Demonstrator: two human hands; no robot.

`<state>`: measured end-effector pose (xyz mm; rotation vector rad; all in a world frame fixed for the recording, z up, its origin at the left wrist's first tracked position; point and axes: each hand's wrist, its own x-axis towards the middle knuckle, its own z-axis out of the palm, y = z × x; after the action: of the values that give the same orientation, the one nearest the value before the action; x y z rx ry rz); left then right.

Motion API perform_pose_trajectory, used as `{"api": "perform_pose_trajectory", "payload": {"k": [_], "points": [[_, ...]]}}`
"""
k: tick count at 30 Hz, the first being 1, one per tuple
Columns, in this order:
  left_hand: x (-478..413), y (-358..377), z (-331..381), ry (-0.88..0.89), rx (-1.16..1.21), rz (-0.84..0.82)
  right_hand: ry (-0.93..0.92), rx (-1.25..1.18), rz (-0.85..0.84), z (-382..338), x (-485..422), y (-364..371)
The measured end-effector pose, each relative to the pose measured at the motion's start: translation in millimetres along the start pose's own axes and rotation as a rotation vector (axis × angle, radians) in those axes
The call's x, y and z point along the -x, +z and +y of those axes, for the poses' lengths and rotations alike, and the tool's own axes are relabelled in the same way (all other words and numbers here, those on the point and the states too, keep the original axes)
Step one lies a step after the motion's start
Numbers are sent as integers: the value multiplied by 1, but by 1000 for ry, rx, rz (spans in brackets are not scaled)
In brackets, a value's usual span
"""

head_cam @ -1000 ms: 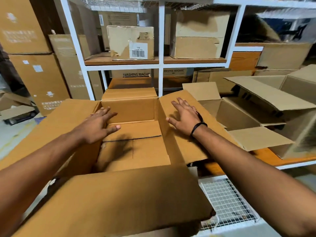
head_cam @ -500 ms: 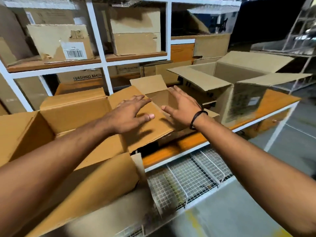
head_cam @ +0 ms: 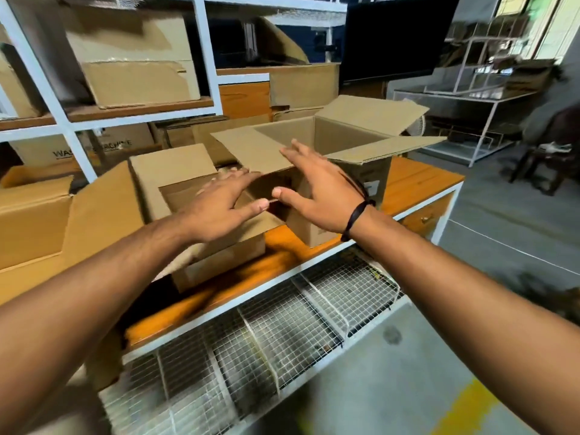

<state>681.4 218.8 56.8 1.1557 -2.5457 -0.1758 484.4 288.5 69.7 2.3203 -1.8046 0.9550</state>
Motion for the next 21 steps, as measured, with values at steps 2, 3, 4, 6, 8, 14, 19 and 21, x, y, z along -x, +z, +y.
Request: {"api": "perform_pose_trajectory", "payload": {"k": [2, 3, 4, 6, 8, 14, 19, 21], "points": [[-20, 6, 17, 0, 13, 28, -36, 43, 33, 14, -2, -26], [-31, 9, 24, -12, 39, 42, -51, 103, 44, 26, -5, -40], [-41, 11, 30, -26, 70, 55, -57, 174, 47, 38, -10, -52], [-62, 16, 37, -39, 91, 72, -42, 304, 22, 68, -24, -72], [-80, 20, 40, -42, 59, 80, -7, 406, -34, 99, -39, -84], [-138, 29, 27, -49, -46, 48, 113, 551, -233, 178, -89, -98], [-197, 37, 6, -109, -53, 90, 141, 662, -291, 225, -132, -96], [-222, 40, 0, -125, -67, 92, 119, 693, -300, 240, -149, -95]]}}
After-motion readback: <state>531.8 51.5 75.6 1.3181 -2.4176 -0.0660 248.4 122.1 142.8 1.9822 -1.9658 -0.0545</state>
